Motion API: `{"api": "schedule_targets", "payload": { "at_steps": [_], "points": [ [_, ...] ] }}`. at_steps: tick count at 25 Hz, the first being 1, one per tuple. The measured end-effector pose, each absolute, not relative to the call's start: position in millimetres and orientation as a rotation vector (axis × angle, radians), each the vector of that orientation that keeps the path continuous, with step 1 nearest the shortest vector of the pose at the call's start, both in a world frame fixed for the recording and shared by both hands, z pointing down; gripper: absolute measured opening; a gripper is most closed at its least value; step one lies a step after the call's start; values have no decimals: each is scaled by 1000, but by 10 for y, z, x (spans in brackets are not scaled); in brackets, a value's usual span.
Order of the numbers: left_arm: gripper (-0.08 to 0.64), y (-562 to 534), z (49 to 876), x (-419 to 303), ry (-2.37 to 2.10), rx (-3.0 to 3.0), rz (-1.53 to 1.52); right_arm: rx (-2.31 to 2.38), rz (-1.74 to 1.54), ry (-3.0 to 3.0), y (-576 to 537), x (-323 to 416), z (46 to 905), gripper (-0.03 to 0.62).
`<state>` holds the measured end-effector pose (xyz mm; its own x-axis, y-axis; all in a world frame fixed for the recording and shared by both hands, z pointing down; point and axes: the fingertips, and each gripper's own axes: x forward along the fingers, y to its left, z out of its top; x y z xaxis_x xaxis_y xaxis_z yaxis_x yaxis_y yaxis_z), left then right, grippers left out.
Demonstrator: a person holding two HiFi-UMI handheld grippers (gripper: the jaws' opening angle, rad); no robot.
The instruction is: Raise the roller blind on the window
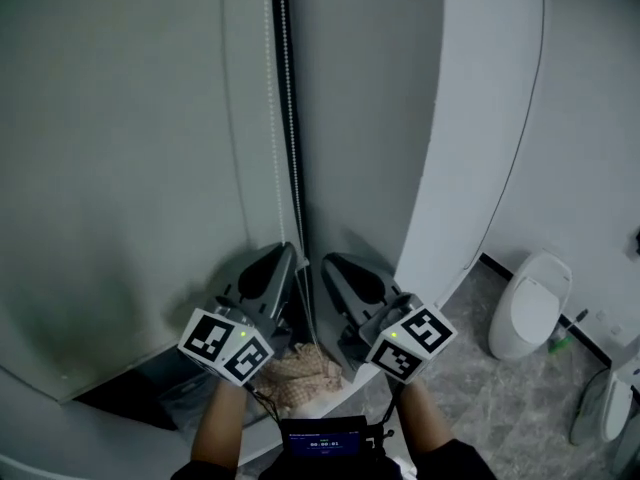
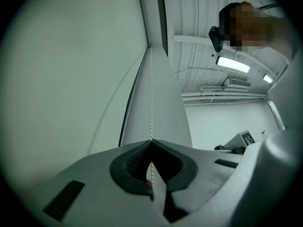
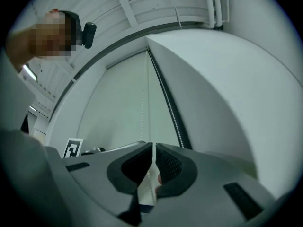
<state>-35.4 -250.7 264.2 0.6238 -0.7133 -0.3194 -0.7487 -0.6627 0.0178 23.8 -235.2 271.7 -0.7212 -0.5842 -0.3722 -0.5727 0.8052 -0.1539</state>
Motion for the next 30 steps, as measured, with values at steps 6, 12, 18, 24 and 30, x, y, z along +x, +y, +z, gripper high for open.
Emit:
{"api": "schedule_targets", "payload": {
  "at_steps": [6, 12, 18, 24, 30],
  "points": [
    [9, -2739, 3176, -652, 1299, -2789, 275, -703, -37, 2679, -2582, -406, 2550, 25],
    [9, -2714, 3679, -610, 1315, -2863, 110, -766, -14, 2725, -2723, -565, 2436, 75],
    [9, -2669, 3755, -588, 1295, -2883, 97, -810, 26, 2705, -2710, -588, 2394, 14],
    [11, -2530, 3731, -744, 1215, -2922, 234, -946, 106, 2685, -2764, -526, 2474, 11],
    [11, -2657, 2871, -812, 1218, -2843, 371, -1029, 1, 2822, -2958, -577, 3150, 11]
  ]
}}
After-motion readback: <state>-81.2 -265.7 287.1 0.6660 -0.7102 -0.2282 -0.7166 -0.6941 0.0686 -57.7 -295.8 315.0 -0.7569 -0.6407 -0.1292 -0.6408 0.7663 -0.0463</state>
